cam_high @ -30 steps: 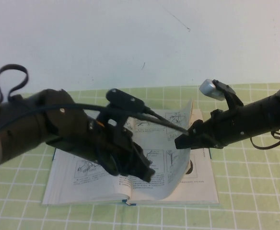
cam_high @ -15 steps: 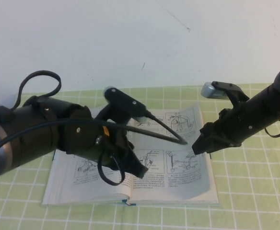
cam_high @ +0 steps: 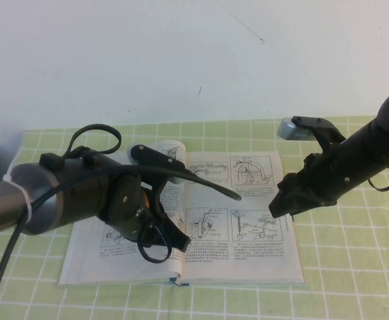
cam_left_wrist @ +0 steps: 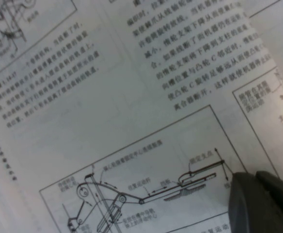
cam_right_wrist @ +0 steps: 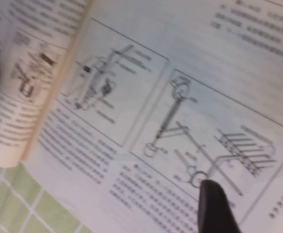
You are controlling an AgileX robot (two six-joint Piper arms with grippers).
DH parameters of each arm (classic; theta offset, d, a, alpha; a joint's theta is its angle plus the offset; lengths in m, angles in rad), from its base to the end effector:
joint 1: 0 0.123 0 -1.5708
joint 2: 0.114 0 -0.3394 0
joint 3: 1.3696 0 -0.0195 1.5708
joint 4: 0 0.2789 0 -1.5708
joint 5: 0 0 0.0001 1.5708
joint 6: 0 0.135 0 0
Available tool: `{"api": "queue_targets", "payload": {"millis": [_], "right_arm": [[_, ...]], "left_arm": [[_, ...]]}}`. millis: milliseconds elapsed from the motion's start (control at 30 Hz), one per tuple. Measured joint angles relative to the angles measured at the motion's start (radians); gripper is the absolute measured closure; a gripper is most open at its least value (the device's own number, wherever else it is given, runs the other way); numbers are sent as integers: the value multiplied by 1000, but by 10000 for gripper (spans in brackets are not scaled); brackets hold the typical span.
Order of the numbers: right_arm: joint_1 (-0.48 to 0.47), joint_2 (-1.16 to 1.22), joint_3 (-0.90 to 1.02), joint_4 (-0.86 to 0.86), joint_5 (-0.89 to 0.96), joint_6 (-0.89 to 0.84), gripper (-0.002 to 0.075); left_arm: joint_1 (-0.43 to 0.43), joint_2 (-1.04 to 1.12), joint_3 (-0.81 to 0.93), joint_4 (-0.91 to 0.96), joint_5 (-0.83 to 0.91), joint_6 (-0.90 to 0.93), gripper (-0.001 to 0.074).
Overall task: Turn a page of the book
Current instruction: Open the closed book
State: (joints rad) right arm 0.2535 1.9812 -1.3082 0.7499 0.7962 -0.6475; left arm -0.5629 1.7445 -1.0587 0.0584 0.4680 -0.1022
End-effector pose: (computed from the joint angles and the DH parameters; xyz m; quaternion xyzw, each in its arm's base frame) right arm 0.4217 0.1772 0.1678 -0.1960 0.9343 0.2620 0.1417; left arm 0.3426 -0.2120 0.1892 0.2424 0.9374 -0.0632 0.2420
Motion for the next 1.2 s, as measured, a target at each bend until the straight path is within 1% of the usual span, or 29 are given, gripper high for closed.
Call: {"api": "queue_targets", "payload": {"millis": [100, 267, 733, 900, 1000, 1100, 1200], "right_arm": [[0, 7, 0, -54, -10, 33, 392], [0, 57, 0, -65, -17, 42, 392], [1, 79, -29, 20, 12, -16, 392], [1, 79, -31, -98, -7, 64, 392], [1, 79, -31, -120, -16, 86, 392], [1, 79, -31, -102, -15, 84, 392], [1, 79, -31, -41, -8, 39, 392]], "left_arm": [[0, 13, 0, 0, -11, -15, 738], [0, 20, -2, -2, -18, -19, 738], [0, 22, -4, -6, -23, -21, 738], [0, 23, -4, -6, -23, -21, 738], [0, 23, -4, -6, -23, -21, 738], [0, 23, -4, -6, -25, -21, 738], [0, 23, -4, -8, -25, -21, 738]]}}
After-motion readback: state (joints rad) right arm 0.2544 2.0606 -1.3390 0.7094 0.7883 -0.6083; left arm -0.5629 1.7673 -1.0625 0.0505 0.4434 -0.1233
